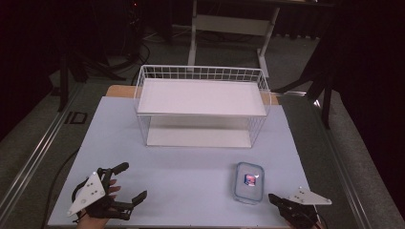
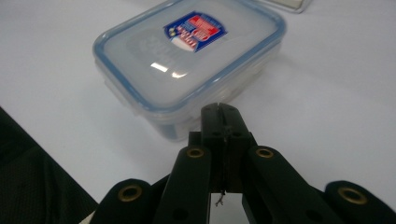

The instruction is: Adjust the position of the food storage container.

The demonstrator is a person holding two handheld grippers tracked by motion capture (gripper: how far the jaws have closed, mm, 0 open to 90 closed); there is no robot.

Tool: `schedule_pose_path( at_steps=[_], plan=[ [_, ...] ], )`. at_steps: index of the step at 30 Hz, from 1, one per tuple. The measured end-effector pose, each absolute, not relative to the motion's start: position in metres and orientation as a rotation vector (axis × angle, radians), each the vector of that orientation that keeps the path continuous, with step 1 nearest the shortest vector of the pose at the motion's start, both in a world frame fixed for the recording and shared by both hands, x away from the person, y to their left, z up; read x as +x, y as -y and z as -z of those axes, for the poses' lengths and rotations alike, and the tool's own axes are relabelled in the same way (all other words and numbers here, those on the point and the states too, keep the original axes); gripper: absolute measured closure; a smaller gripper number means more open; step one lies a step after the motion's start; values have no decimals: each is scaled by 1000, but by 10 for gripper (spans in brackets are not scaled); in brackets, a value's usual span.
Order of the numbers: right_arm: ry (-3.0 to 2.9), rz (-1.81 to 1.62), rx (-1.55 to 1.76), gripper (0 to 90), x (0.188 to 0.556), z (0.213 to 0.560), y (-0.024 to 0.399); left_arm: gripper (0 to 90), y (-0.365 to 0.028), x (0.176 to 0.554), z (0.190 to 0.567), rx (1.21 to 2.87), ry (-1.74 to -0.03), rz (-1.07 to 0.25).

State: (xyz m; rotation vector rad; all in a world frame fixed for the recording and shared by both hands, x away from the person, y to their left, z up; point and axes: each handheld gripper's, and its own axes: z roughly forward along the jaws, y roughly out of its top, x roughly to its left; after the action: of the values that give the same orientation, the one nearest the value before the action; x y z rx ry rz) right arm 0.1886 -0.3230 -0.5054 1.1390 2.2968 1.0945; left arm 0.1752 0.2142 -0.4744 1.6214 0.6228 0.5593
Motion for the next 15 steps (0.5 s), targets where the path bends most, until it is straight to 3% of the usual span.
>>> schedule_pose_path(
  at_steps=[15],
  plan=[
    [-2426, -1060, 1046, 900, 202, 516, 288, 20, -212, 176, 474, 1622, -611, -557]
  ],
)
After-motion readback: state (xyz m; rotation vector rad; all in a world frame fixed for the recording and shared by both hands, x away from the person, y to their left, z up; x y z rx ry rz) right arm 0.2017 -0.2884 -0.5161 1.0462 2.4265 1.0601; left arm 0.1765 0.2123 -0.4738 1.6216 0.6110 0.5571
